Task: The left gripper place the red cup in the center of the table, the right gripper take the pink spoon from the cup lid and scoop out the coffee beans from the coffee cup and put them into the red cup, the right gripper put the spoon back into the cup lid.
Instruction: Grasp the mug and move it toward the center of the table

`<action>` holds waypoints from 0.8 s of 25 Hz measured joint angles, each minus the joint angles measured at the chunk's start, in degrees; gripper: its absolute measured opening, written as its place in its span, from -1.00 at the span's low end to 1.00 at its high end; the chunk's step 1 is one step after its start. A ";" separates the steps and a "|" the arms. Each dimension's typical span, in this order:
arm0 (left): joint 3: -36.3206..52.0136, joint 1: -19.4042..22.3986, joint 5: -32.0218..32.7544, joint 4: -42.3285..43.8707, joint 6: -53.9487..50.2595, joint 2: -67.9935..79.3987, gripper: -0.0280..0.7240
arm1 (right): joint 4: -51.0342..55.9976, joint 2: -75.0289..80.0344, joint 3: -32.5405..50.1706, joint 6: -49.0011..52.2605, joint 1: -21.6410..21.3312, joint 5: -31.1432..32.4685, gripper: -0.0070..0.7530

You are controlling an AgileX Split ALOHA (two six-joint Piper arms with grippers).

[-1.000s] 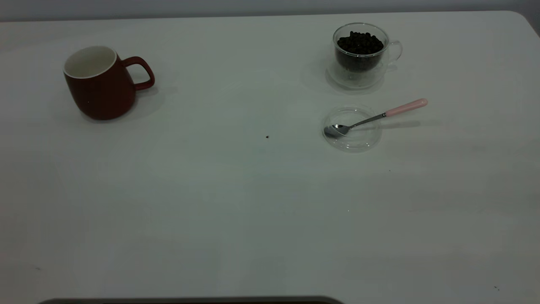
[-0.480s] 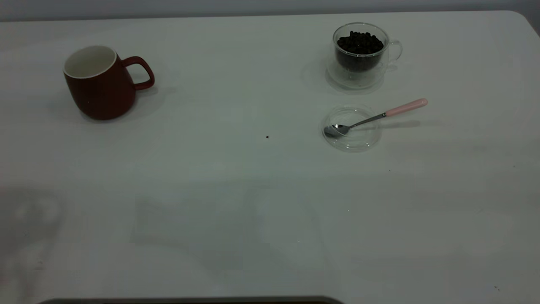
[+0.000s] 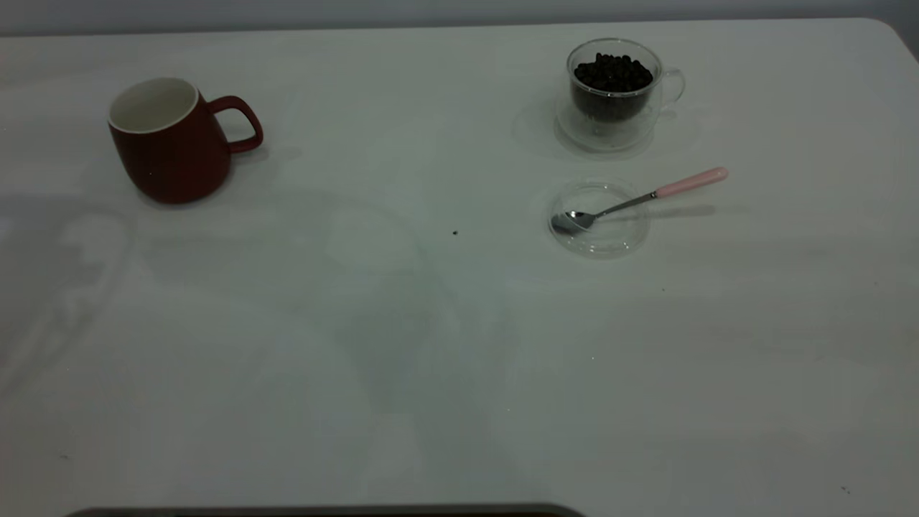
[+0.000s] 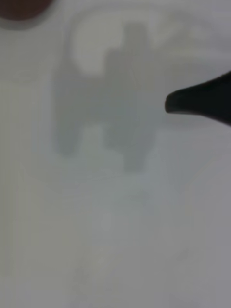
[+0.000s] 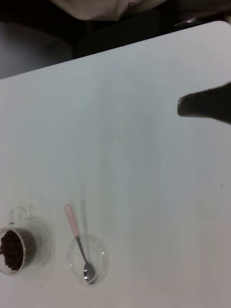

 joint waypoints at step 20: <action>-17.05 -0.10 -6.40 -0.98 48.63 25.12 0.64 | 0.00 0.00 0.00 0.00 0.00 0.00 0.52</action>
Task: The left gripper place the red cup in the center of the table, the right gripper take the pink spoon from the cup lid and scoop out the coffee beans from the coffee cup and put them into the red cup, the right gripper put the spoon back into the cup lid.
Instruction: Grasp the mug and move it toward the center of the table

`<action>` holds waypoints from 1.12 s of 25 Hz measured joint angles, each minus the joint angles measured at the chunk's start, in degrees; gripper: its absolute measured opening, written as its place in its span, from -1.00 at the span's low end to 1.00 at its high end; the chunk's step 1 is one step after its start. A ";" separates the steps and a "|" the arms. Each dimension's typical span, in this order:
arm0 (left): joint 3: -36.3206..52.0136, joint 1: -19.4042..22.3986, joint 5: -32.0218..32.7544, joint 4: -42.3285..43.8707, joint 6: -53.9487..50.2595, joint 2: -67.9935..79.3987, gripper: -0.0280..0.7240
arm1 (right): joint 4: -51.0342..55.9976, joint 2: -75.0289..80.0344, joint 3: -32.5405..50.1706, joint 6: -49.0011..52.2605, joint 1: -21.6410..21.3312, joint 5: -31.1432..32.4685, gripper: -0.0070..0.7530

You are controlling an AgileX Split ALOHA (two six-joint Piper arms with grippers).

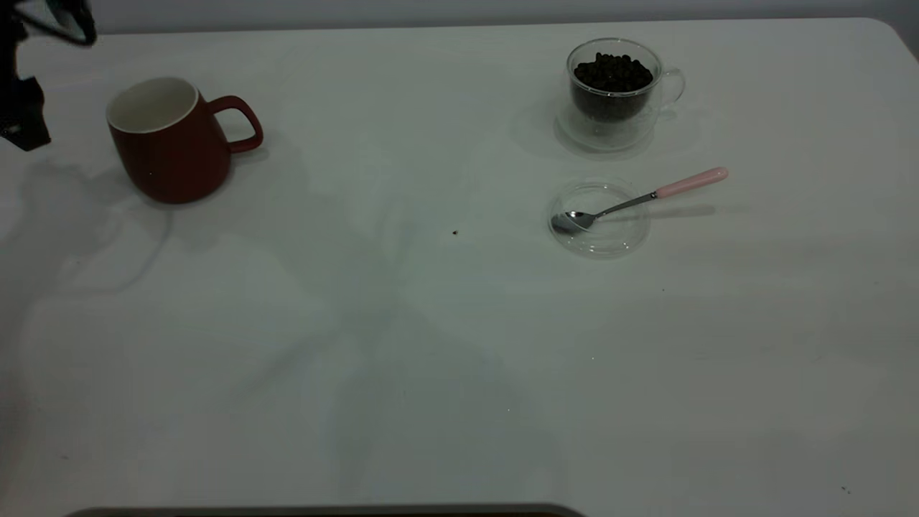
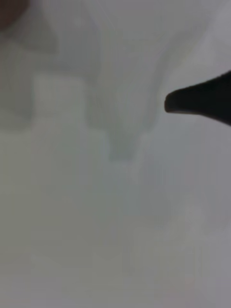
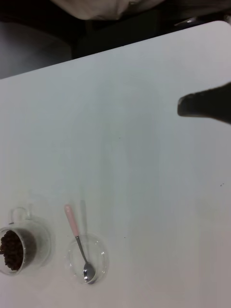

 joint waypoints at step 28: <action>-6.95 -0.78 -3.13 -28.92 48.05 9.28 0.64 | 0.00 0.00 0.00 0.00 0.00 0.06 0.52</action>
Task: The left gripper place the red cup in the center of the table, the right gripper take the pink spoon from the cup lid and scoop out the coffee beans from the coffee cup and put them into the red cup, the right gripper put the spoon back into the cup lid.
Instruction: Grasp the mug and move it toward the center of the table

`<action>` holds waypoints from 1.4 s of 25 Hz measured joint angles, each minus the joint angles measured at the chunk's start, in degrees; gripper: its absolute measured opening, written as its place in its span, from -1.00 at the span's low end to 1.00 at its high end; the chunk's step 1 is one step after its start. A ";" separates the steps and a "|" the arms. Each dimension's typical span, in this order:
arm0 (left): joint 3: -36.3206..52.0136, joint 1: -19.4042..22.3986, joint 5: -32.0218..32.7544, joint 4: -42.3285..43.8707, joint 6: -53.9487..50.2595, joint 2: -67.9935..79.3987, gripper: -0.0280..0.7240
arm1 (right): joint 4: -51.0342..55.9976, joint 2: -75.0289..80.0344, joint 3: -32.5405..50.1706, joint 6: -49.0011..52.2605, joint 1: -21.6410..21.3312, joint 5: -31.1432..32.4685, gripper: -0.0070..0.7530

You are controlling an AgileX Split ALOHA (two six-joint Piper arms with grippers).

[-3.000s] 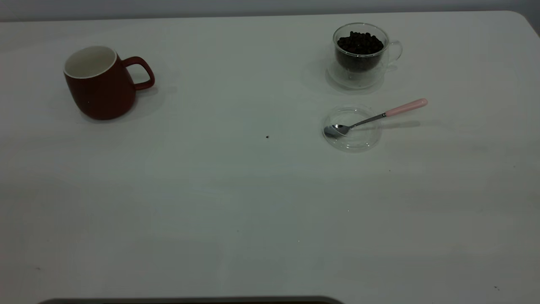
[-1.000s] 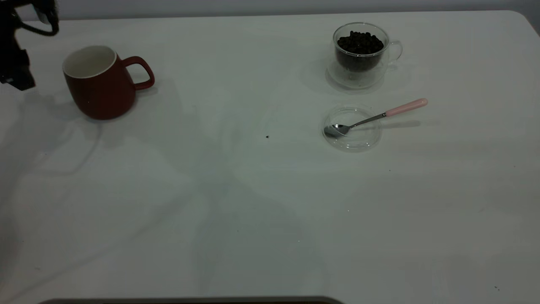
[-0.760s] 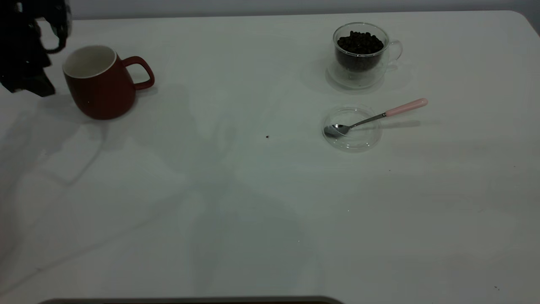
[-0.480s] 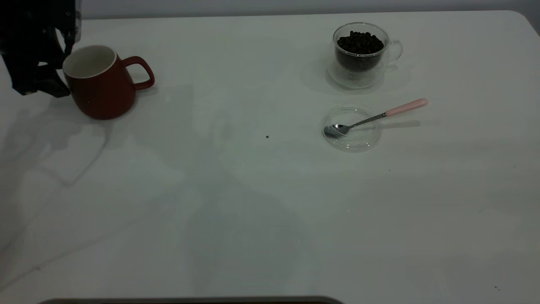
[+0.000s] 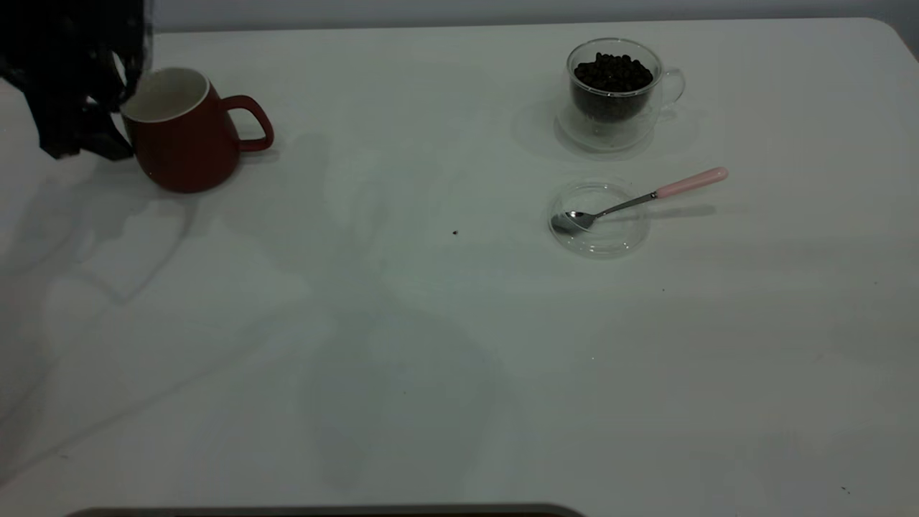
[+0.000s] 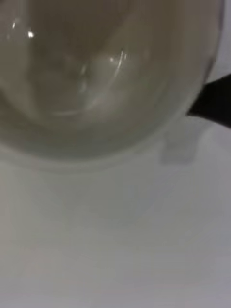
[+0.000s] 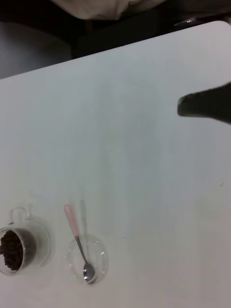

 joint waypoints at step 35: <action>-0.02 -21.14 -2.32 -16.22 3.25 0.34 0.64 | 0.00 0.00 0.00 0.00 0.00 0.04 0.52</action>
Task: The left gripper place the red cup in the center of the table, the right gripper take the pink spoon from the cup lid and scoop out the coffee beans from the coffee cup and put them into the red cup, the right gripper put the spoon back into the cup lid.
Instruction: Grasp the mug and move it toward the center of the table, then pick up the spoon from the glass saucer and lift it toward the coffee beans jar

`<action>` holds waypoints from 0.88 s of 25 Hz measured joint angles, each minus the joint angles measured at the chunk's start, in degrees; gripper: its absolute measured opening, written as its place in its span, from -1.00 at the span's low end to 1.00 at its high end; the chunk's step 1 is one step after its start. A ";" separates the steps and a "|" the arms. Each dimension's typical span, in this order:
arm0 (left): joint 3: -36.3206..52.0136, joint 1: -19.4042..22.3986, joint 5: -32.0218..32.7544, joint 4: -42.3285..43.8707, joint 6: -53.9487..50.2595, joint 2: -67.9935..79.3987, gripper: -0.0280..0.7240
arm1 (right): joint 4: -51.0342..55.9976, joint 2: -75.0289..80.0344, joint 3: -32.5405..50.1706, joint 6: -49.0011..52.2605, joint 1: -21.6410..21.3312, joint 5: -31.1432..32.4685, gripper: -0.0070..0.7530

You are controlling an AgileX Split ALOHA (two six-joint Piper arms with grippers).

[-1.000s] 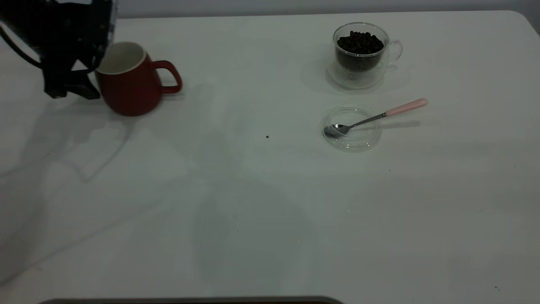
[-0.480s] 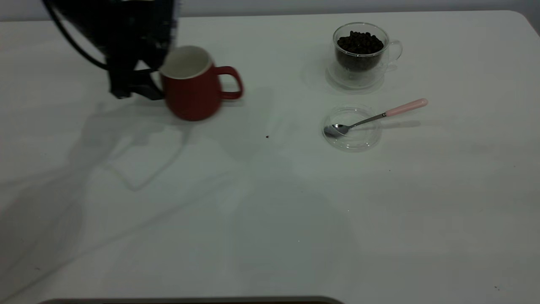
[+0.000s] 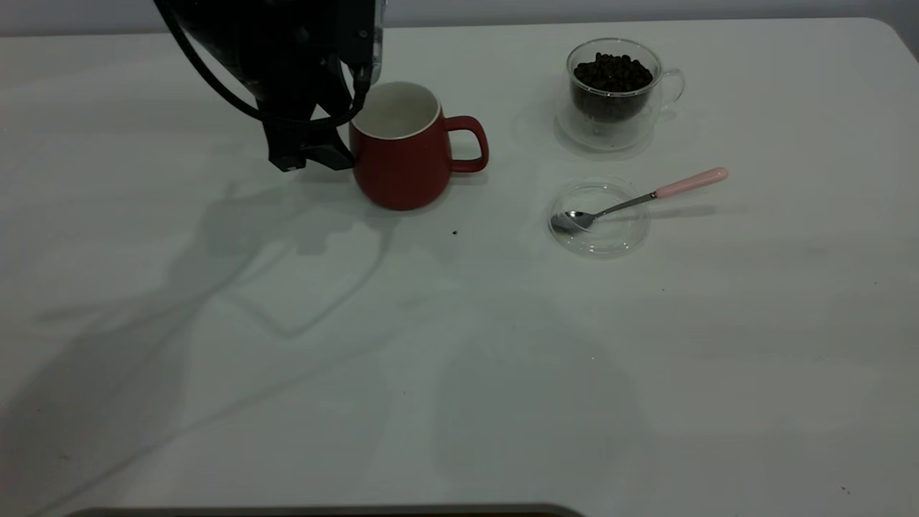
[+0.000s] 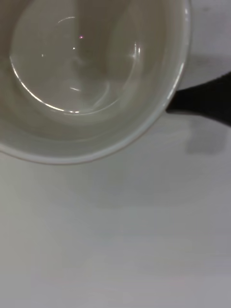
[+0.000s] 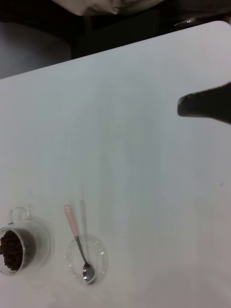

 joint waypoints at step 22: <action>0.06 6.10 28.05 9.12 -58.68 -40.22 0.64 | 0.00 0.00 0.00 0.00 0.00 0.00 0.52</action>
